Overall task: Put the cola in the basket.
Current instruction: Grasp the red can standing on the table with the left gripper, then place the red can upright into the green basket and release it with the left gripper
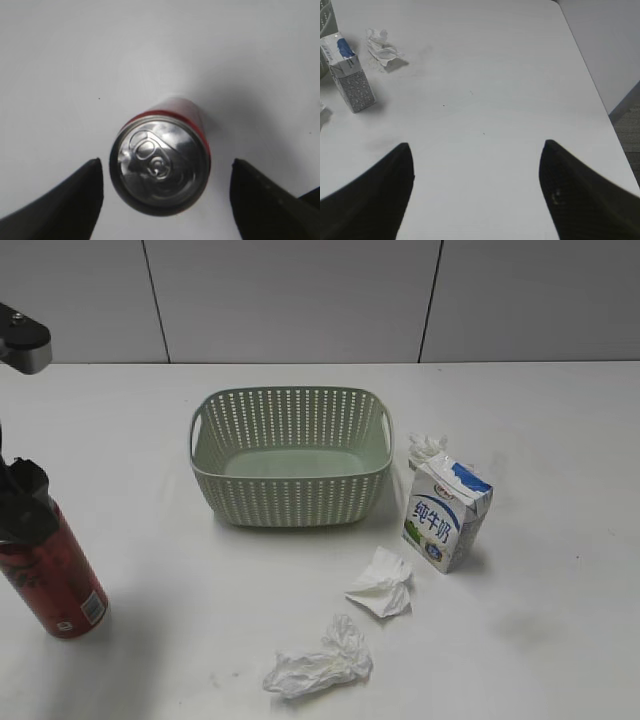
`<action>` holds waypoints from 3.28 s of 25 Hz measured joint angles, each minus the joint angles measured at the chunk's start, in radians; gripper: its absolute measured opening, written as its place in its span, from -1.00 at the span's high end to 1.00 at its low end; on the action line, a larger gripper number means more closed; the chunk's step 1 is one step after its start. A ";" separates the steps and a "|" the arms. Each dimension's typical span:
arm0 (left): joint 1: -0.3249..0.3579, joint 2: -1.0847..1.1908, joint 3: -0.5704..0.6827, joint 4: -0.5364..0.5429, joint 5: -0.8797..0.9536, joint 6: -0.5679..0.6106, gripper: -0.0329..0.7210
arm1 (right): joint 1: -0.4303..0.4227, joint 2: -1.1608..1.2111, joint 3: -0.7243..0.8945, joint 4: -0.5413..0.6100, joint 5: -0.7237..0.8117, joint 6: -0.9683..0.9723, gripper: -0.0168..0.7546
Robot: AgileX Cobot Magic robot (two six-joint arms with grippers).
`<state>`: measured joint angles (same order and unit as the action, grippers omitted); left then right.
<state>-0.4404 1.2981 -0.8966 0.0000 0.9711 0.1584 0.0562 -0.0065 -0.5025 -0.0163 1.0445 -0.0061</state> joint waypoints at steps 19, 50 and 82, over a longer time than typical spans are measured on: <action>0.023 0.160 -0.002 0.009 -0.037 0.000 -0.69 | 0.000 0.000 0.000 0.000 0.000 0.000 -0.57; 0.024 0.186 -0.334 -0.012 0.053 0.000 -0.50 | 0.000 0.000 0.000 0.000 0.000 0.000 -0.57; -0.140 0.811 -0.961 -0.065 0.131 0.053 -0.49 | 0.000 0.000 0.000 0.000 0.000 0.000 -0.57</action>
<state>-0.5803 2.1091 -1.8575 -0.0652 1.1021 0.2118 0.0562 -0.0065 -0.5025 -0.0163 1.0445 -0.0061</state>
